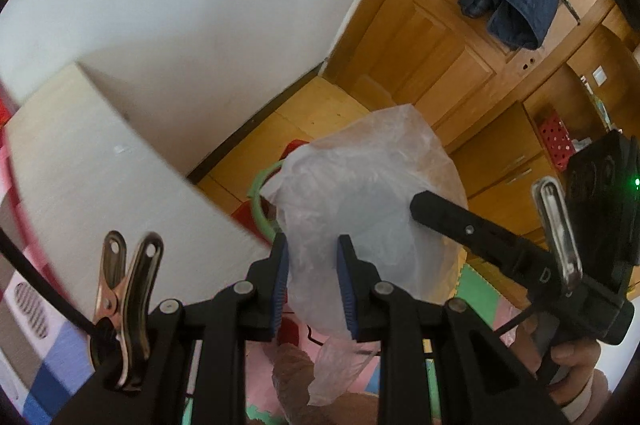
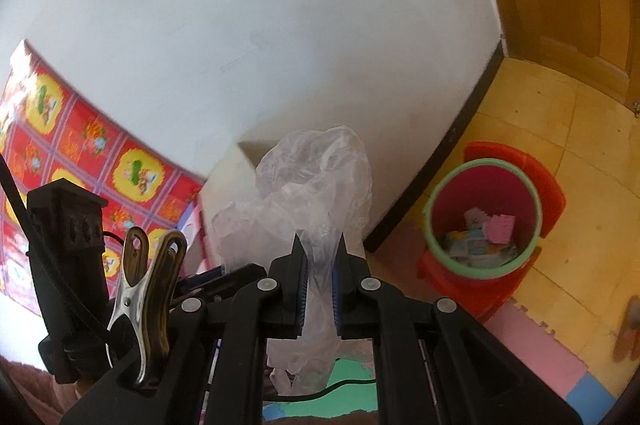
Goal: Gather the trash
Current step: 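Carry the clear plastic bag with both tools over the red bucket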
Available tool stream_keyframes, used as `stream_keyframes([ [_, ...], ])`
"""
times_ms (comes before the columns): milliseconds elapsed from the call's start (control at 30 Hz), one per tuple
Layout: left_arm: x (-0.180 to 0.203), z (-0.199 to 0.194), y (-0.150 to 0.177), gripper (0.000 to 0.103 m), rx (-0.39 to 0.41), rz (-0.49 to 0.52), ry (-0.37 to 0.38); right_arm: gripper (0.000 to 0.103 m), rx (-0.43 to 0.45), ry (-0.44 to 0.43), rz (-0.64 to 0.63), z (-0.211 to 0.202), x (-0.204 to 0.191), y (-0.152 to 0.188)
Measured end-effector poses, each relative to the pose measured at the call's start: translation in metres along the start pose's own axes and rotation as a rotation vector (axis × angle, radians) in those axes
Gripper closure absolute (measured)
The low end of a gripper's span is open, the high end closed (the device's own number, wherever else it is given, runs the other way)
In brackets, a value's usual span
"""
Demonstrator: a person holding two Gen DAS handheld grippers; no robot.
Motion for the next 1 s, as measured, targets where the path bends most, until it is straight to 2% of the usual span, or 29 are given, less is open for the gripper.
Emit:
stream_keyframes([
  [267,0.034,0.053,-0.017,0.079,-0.018,-0.001,-0.005,0.092,-0.029,0.031,0.013,0.001,0.064,-0.032],
  [567,0.051,0.115,-0.024,0.079,-0.056,-0.006,-0.033,0.092,-0.084,0.045,0.034,0.023,0.125,-0.046],
  [1000,0.039,0.206,-0.029,0.079,-0.081,-0.05,-0.074,0.092,-0.144,0.063,0.076,0.083,0.195,-0.052],
])
Point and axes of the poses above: each gripper's, at about its wrist camera, not at the fingertips, and z roughly the way its jaws point, x to its right, y to its underside, the point moved 6 cm from there along z, roughly the way its jaws point, and after that the axes turned 3 degrees about -x, right-handed, at the moved point
